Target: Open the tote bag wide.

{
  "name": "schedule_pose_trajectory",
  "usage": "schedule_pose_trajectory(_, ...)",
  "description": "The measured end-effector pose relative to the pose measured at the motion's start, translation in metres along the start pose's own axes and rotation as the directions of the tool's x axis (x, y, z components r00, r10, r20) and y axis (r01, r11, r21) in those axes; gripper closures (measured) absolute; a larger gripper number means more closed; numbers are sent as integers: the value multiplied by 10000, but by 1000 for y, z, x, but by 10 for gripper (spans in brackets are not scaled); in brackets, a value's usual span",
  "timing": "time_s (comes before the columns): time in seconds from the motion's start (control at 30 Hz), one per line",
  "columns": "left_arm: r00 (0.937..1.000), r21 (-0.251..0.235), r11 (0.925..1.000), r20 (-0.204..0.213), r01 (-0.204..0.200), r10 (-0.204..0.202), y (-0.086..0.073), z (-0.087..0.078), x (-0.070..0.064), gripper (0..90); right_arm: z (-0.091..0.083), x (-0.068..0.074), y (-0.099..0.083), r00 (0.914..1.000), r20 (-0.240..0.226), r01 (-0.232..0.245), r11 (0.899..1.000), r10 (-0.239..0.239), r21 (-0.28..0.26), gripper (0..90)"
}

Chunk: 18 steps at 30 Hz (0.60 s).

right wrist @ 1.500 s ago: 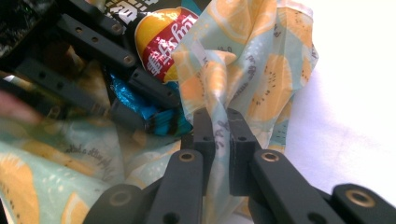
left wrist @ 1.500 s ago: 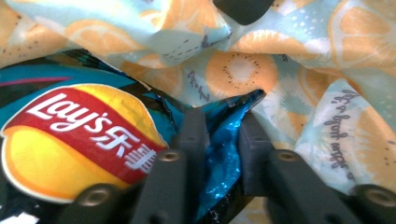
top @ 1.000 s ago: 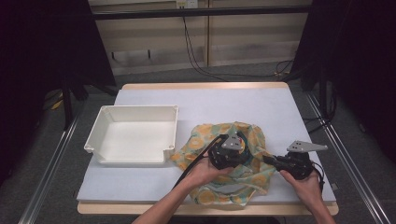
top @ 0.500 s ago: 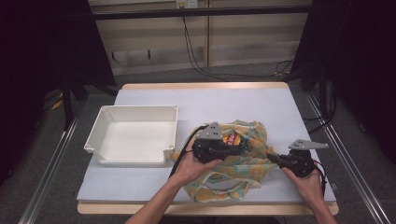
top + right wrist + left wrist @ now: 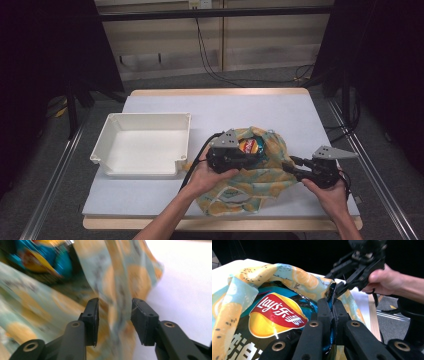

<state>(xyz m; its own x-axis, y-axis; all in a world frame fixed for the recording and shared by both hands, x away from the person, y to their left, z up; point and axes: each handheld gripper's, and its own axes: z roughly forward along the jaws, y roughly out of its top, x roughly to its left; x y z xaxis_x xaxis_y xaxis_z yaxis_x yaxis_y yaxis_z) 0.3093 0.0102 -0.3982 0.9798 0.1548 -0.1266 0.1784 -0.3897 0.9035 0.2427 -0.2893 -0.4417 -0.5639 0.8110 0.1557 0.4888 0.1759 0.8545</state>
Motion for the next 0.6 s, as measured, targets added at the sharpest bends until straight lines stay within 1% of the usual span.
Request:
schedule_pose_trajectory(0.07, 10000, 33, 10000, -6, -25, 25, 0, 2, -1, 872, -1, 2, 7, 9999, -87, 56, 9999, -57, -122, 517)
schedule_pose_trajectory(0.1, 10000, 126, 9999, -53, -16, 17, -1, 2, -1, 872, 0, 4, 10, 9999, -114, 116, 9998, -118, -151, 507)
schedule_pose_trajectory(0.13, 10000, 122, 9999, 28, -60, 59, -1, 3, -1, 872, 0, 4, 13, 9997, -164, 153, 9996, -157, -246, 486)
schedule_pose_trajectory(0.2, 10000, 173, 9998, -14, -43, 43, -1, 4, -2, 872, 2, 4, 21, 9996, -256, 105, 9992, -115, -385, 428)
schedule_pose_trajectory(0.27, 10000, 177, 9998, -27, -62, 63, -1, 4, -1, 872, 4, 5, 28, 9994, -298, 188, 9988, -201, -449, 423)
schedule_pose_trajectory(0.33, 9999, 248, 9997, -126, -72, 75, -1, 5, -2, 871, 7, 7, 36, 9986, -431, 285, 9980, -310, -563, 418)
schedule_pose_trajectory(0.4, 9999, 205, 9997, -91, -137, 139, -2, 6, -3, 871, 9, 9, 44, 9978, -519, 377, 9969, -414, -697, 424)
schedule_pose_trajectory(0.43, 9997, 191, 9997, -169, -180, 183, -1, 7, -4, 871, 11, 9, 47, 9974, -577, 397, 9963, -442, -762, 431)
schedule_pose_trajectory(0.47, 9997, 220, 9996, -160, -166, 169, -1, 7, -4, 871, 13, 10, 51, 9971, -603, 406, 9960, -455, -800, 439)
schedule_pose_trajectory(0.5, 9997, 223, 9996, -164, -184, 187, -1, 7, -4, 871, 18, 12, 56, 9963, -683, 465, 9956, -521, -817, 456)
schedule_pose_trajectory(0.53, 9997, 223, 9996, -164, -184, 187, -1, 7, -4, 870, 18, 12, 56, 9963, -683, 465, 9956, -521, -817, 456)
schedule_pose_trajectory(0.57, 9996, 249, 9995, -168, -208, 212, -1, 6, -4, 871, 25, 11, 60, 9953, -786, 510, 9963, -564, -699, 477)
schedule_pose_trajectory(0.6, 9996, 249, 9995, -168, -208, 212, -1, 6, -4, 871, 29, 10, 61, 9948, -865, 483, 9969, -536, -625, 493)
